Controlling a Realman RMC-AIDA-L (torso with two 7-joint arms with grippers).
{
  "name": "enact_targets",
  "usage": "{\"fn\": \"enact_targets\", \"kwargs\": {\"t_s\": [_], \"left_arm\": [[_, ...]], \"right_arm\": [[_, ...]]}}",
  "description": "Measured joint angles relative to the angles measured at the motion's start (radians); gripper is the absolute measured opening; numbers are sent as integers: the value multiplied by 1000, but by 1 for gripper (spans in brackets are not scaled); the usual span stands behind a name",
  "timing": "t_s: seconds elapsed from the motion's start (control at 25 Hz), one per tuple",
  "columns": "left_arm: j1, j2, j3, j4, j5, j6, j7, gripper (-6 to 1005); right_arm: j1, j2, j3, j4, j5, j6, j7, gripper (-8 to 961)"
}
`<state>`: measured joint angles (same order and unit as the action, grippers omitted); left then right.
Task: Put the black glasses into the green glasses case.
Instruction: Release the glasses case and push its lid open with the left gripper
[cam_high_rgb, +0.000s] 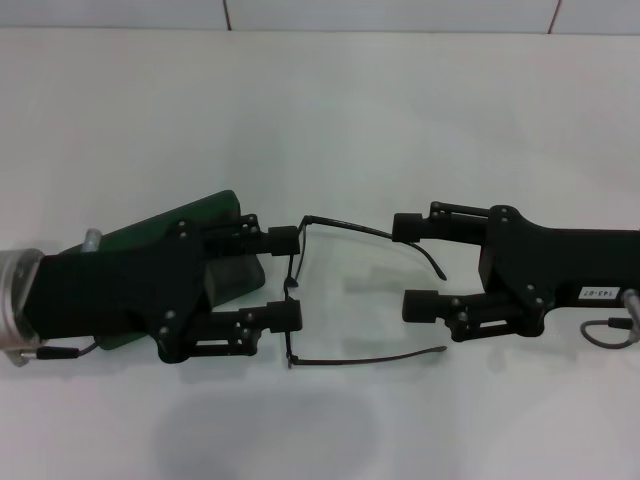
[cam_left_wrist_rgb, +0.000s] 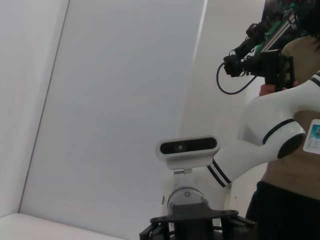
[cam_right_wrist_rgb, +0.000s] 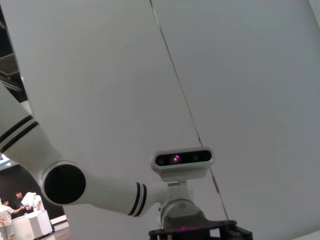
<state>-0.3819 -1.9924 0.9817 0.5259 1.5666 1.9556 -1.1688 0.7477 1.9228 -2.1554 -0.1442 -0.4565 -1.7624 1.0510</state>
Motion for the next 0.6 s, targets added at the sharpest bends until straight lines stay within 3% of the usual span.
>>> {"fn": "enact_targets", "kwargs": {"t_s": [0.6], "left_arm": [[2, -8, -50, -28, -34, -2, 19, 699]], "right_arm": [[-11, 4, 27, 2, 1, 32, -6, 857]]}}
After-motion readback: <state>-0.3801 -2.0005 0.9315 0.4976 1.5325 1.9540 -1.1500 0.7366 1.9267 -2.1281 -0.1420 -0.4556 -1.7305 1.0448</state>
